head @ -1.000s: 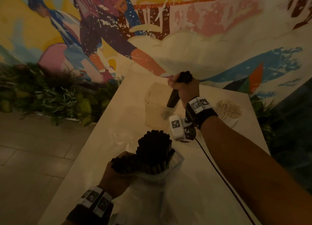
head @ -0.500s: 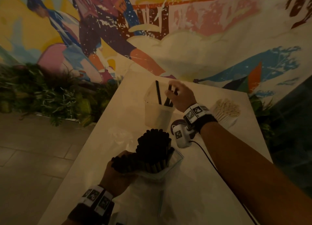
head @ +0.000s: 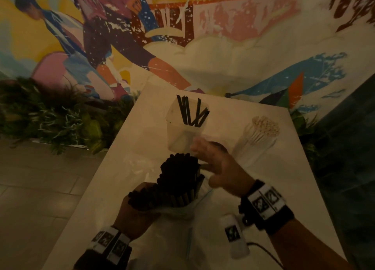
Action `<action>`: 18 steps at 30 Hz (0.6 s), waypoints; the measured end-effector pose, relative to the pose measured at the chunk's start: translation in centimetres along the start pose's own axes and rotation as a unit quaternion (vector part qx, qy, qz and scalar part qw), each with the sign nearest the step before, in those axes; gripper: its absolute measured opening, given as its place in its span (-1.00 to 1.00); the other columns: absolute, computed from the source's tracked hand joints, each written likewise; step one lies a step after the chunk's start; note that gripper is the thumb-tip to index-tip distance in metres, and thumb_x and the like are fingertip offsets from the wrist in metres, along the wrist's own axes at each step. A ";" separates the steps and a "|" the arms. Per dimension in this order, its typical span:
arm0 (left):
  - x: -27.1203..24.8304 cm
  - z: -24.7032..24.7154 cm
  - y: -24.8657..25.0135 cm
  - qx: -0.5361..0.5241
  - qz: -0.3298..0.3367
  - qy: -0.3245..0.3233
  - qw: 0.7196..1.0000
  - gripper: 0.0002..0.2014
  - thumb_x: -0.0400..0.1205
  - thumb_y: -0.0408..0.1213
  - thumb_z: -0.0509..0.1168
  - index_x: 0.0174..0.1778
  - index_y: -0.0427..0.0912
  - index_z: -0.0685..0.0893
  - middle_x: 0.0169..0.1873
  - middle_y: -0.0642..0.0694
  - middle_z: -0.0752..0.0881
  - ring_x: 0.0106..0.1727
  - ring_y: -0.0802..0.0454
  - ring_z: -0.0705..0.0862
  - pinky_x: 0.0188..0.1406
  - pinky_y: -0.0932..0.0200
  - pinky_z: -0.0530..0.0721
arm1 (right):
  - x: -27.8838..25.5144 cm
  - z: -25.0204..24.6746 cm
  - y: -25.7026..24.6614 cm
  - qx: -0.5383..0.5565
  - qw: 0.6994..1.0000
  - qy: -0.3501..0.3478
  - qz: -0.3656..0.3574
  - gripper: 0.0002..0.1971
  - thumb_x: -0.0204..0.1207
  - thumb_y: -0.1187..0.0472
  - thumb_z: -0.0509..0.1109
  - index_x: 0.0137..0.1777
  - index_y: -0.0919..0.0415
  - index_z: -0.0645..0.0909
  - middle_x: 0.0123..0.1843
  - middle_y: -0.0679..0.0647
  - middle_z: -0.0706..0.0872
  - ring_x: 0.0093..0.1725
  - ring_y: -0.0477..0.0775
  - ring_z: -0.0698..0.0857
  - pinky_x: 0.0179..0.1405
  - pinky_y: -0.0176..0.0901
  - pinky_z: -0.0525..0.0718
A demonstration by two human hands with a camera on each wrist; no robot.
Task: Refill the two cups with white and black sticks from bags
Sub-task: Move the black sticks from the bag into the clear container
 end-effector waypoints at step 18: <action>1.6 0.0 6.4 -0.090 0.151 -0.027 0.984 -0.14 0.11 0.12 0.65 0.34 0.29 0.45 0.30 0.14 0.58 0.29 0.00 0.63 0.30 -0.02 0.63 | -0.6 3.6 4.1 -0.019 0.970 0.223 -0.099 -0.71 0.34 0.15 0.45 0.09 0.01 0.65 0.05 0.03 0.75 0.10 -0.04 0.72 0.18 -0.06 0.69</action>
Point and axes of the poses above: each hand's wrist, its own x-axis towards the middle knuckle, its own z-axis out of the palm, y = z × x, the point moved 7 cm from there along x, towards the middle knuckle
